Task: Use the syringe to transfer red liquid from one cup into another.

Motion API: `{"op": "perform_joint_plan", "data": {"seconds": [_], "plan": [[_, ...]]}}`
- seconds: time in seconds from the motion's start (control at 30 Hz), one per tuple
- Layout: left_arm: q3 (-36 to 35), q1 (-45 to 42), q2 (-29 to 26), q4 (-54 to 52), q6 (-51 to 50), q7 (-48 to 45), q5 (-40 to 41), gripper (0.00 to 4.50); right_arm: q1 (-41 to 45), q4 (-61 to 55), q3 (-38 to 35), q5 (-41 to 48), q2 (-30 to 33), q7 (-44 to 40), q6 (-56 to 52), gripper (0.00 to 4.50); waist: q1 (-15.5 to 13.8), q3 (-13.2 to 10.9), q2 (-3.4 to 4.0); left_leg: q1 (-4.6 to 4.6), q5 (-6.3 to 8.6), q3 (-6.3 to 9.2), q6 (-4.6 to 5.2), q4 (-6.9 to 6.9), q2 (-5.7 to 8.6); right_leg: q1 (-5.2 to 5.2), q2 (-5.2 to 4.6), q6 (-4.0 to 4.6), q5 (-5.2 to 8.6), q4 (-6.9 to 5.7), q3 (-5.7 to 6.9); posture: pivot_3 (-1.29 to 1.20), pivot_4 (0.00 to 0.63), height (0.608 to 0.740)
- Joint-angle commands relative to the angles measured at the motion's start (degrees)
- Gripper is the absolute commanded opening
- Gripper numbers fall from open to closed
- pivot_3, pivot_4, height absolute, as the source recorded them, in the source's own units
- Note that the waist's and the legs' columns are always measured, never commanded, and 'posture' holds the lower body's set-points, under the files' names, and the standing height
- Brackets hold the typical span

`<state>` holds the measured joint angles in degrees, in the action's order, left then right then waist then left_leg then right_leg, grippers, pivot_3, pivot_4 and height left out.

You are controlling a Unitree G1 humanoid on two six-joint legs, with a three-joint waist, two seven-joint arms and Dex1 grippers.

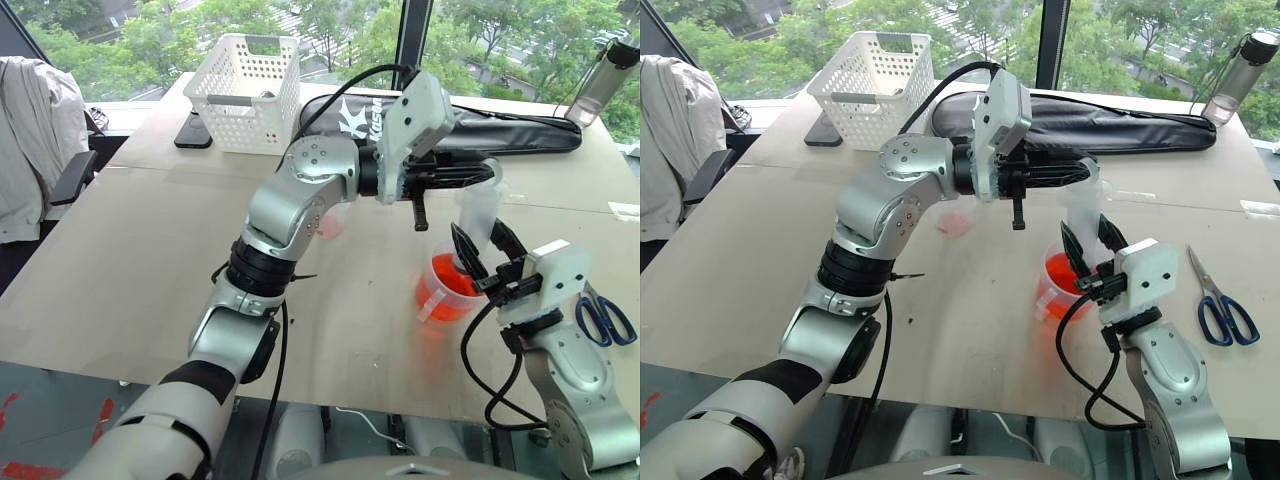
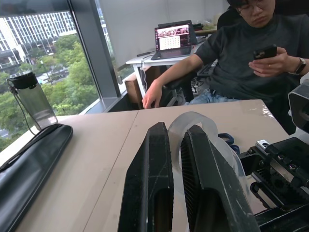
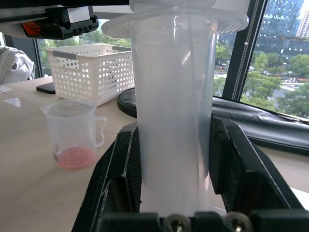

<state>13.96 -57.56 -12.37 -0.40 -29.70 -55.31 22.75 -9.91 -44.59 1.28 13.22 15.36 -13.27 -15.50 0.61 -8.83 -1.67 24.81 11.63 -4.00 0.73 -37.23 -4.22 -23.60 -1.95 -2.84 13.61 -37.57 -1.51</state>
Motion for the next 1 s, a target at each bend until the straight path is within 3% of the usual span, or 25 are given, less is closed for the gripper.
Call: {"op": "perform_joint_plan", "data": {"seconds": [0.03,1.0], "plan": [[-3.0,-2.7,0.3,-0.6,1.8,1.3,0.4,0.0,-1.9,-1.6,1.1,1.4,0.5,-2.1,0.6,1.46,0.0,0.0,0.0,0.0,0.0,0.0,0.0,0.0,0.0,0.0,0.0,0.0,0.0,0.0,0.0,0.0,0.15,0.724],[-3.7,-5.2,-0.4,3.8,4.8,0.6,-0.6,0.0,-2.2,-2.0,1.0,1.5,0.4,-1.1,-0.2,1.46,0.0,0.0,0.0,0.01,0.0,0.0,0.0,0.0,0.0,0.0,0.0,0.01,0.0,0.01,0.0,0.0,0.15,0.724]]}}
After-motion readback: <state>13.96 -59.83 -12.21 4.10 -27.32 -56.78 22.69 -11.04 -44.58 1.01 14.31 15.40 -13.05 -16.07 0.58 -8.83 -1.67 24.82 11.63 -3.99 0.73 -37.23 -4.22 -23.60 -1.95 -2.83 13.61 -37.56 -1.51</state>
